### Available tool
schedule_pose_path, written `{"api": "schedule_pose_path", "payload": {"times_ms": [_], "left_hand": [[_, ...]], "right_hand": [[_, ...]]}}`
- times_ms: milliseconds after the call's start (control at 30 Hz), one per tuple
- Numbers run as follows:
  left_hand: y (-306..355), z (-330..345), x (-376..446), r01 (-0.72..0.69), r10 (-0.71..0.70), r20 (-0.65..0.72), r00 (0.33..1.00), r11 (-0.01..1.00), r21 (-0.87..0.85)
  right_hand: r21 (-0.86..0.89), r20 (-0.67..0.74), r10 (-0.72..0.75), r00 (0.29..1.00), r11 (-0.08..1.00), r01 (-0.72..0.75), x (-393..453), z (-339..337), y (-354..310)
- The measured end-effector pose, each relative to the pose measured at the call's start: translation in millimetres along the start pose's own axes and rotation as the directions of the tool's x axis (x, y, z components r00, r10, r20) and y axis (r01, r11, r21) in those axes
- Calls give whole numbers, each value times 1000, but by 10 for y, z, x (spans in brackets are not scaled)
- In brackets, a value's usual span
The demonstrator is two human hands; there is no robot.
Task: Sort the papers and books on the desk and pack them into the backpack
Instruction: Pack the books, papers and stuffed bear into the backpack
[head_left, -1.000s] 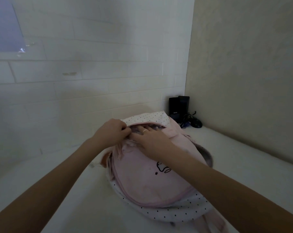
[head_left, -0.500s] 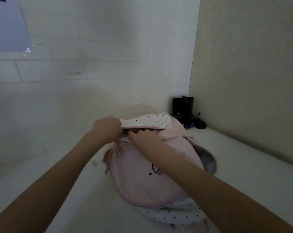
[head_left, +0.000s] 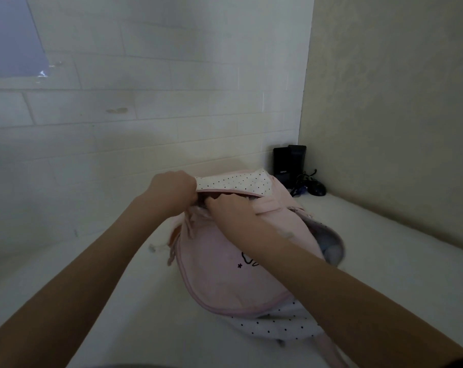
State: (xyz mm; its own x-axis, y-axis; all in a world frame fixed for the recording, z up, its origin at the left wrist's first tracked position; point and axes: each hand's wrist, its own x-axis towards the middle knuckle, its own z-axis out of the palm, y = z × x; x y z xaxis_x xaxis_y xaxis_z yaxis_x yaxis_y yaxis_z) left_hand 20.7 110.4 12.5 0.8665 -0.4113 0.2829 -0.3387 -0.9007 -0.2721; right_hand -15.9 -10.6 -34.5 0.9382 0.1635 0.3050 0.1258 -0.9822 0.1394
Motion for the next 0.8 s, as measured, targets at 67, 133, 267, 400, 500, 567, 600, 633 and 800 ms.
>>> {"api": "schedule_pose_path", "payload": {"times_ms": [67, 133, 267, 400, 500, 567, 600, 633, 800], "left_hand": [[8, 18, -6, -5, 5, -4, 1000, 999, 33], [-34, 18, -6, -5, 6, 23, 1000, 1000, -13], [-149, 64, 23, 52, -23, 142, 990, 977, -206], [-144, 133, -47, 70, -48, 122, 991, 981, -184], [-88, 89, -96, 24, -23, 15, 1000, 1000, -16], [-45, 88, -96, 14, -14, -14, 1000, 998, 58], [-25, 95, -98, 14, -13, -14, 1000, 998, 69], [-23, 112, -91, 13, -12, -7, 1000, 998, 54], [-182, 233, -10, 135, -114, 113, 987, 970, -201]], "right_hand": [[-1, 49, -2, 999, 1000, 2, 47, 2, -54], [-5, 37, -4, 999, 1000, 4, 84, -13, -38], [-3, -96, 13, 995, 1000, -13, 13, 15, 19], [22, -13, 36, 999, 999, -36, -12, 36, -86], [63, 32, 39, 999, 997, -41, 38, 24, -119], [40, 68, 44, 997, 998, -46, 49, 22, -124], [25, 83, 47, 995, 998, -49, 49, 17, -118], [30, 99, 41, 994, 999, -45, 52, 17, -113], [-47, -153, 13, 988, 999, -20, 93, 59, -100]]}}
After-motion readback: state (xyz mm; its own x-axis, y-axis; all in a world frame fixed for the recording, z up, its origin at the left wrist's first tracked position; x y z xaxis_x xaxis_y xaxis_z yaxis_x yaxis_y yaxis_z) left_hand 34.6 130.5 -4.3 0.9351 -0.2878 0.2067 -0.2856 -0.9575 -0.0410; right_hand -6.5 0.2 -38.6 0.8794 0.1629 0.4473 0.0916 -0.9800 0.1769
